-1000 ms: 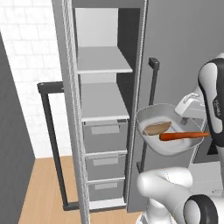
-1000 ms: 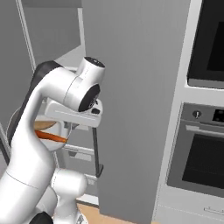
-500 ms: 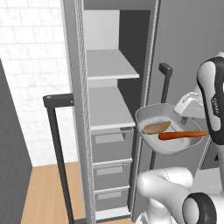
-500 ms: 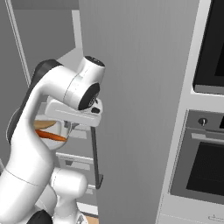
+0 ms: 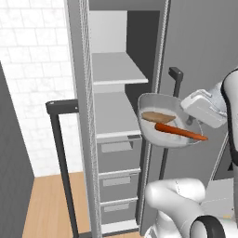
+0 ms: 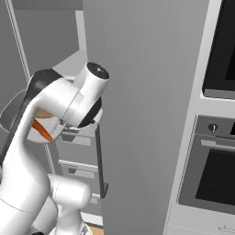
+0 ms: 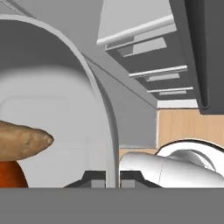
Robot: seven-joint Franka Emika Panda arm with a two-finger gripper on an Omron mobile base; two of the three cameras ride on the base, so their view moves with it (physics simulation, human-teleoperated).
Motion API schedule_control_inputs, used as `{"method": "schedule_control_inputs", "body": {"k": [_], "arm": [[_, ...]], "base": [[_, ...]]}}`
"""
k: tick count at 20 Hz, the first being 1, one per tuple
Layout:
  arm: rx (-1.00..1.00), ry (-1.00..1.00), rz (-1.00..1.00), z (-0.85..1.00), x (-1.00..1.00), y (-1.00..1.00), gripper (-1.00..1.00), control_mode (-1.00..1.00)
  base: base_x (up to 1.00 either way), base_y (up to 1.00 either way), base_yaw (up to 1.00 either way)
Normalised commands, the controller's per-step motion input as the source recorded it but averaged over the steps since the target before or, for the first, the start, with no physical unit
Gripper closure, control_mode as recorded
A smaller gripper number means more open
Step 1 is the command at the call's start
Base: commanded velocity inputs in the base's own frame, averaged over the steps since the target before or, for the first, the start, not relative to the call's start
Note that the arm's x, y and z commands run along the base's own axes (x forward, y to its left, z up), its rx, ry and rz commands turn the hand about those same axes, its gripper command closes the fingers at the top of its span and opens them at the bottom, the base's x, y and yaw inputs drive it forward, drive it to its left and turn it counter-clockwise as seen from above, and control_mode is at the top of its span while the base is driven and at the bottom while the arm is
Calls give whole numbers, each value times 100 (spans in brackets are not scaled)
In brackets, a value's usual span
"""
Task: Take the meat container that has the fish and place it on the second highest rack of the freezer. Then take the vegetable container that has the sweet potato and carrot and place it on the highest rack of the freezer.
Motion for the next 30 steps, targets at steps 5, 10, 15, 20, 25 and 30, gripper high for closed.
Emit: {"method": "schedule_control_inputs", "body": {"k": [5, 10, 15, 20, 25, 30], "arm": [[12, 0, -60, 31, 40, 53, 100, -100], [17, 0, -64, 12, 45, 42, 100, -100], [16, 0, -48, 27, 95, 15, 100, -100], [18, 1, -33, 19, 83, 19, 100, -100], [12, 4, -5, 0, 87, 21, 100, -100], [6, 0, -3, 6, 72, 30, 100, -100]], "base": [[0, 0, 0], [0, 0, 0], [0, 0, 0], [0, 0, 0], [0, 0, 0], [0, 0, 0]]}}
